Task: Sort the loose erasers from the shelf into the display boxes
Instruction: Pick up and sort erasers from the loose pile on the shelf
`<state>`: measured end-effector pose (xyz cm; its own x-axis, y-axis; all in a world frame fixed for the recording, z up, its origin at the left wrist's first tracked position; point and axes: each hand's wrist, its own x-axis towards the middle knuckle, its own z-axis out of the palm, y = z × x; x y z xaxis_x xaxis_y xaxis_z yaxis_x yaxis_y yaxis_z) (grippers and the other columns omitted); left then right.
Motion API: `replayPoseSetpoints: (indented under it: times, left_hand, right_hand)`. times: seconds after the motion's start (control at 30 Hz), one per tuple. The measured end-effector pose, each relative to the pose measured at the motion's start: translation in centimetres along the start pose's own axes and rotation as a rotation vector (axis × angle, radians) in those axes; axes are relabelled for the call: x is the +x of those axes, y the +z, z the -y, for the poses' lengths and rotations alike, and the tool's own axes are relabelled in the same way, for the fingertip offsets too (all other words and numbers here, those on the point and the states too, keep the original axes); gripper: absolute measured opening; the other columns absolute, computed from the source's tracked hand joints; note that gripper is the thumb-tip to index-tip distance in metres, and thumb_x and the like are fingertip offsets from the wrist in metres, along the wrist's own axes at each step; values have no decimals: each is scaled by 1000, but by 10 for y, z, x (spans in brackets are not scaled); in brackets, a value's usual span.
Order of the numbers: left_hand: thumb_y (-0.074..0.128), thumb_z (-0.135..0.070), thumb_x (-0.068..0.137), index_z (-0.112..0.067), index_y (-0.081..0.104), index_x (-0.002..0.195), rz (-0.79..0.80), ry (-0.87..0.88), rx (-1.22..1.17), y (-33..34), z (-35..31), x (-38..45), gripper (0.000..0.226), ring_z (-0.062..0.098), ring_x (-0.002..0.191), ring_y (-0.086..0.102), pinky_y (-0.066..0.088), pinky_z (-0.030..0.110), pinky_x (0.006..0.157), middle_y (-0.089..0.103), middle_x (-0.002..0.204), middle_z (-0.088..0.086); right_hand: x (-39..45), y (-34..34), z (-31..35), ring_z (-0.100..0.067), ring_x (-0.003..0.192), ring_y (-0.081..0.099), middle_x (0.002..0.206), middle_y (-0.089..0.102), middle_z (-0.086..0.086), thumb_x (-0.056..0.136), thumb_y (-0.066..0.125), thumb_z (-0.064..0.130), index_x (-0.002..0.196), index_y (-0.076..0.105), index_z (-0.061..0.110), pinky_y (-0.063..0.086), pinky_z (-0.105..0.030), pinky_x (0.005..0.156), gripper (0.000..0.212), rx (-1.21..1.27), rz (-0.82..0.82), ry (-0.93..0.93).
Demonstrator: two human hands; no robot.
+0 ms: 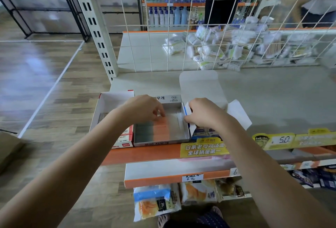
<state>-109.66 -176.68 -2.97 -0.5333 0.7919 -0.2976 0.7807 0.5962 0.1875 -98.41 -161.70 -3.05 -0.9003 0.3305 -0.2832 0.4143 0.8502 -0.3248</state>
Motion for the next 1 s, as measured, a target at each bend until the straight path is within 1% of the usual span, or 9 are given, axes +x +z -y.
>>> replayPoseSetpoints:
  times: [0.17,0.27,0.33,0.37,0.5,0.57,0.67,0.83,1.0]
  left_hand:
    - [57,-28,88,-37,63,110,-16,14,111,2,-2,1,25,11,96,57,49,28,79,64,101,-14]
    - [60,-29,88,-33,58,118,1,67,156,-4,-9,4,31,11,98,56,49,30,82,62,107,-13]
    - [59,-31,89,-33,58,119,-24,103,162,-15,-17,7,30,11,100,57,49,31,85,62,110,-12]
    - [57,-34,89,-33,59,117,-54,123,158,-22,-23,9,28,12,100,57,48,31,86,62,109,-12]
    - [52,-40,91,-32,60,111,-220,226,176,-49,-58,35,23,14,103,56,46,31,87,62,106,-10]
    - [47,-42,93,-33,58,113,-295,265,219,-59,-89,55,25,16,105,54,45,30,83,60,109,-8]
    - [43,-44,94,-31,55,119,-329,372,262,-62,-149,87,31,19,109,51,43,32,83,57,115,-4]
    - [42,-48,94,-29,44,132,-207,538,465,-41,-260,137,42,24,119,45,36,33,87,48,129,2]
    - [43,-48,93,-25,37,138,-145,629,483,-17,-374,183,51,28,125,40,34,39,97,42,137,7]
  right_hand:
    - [2,-2,-1,-15,49,34,57,40,-2,85,57,21,62,36,11,24,-25,46,33,-5,24,5]
    - [1,-13,0,-15,52,45,61,48,-3,91,54,38,63,44,10,33,-26,49,40,-17,108,-9]
    - [-2,-26,-2,-18,61,62,72,64,-3,90,50,51,72,58,9,48,-27,62,47,91,184,1]
    - [-4,-33,-5,-19,67,67,80,68,-3,88,48,55,80,63,9,52,-29,68,49,139,188,6]
    - [-9,-63,-33,-18,92,61,103,67,0,90,56,42,106,65,15,45,-27,74,32,-2,0,-44]
    - [-14,-77,-60,-18,107,54,120,59,-2,89,60,33,118,60,17,44,-29,87,33,-66,-84,-30]
    - [-28,-91,-116,-20,122,42,129,51,-5,88,62,25,124,55,19,35,-31,99,38,-134,-200,56]
    - [-68,-106,-230,-23,130,31,137,42,-5,88,60,26,128,51,20,35,-35,101,42,-243,-332,263]
    - [-114,-119,-346,-26,130,34,138,42,-9,89,58,23,133,47,16,31,-37,104,46,-231,-313,483]
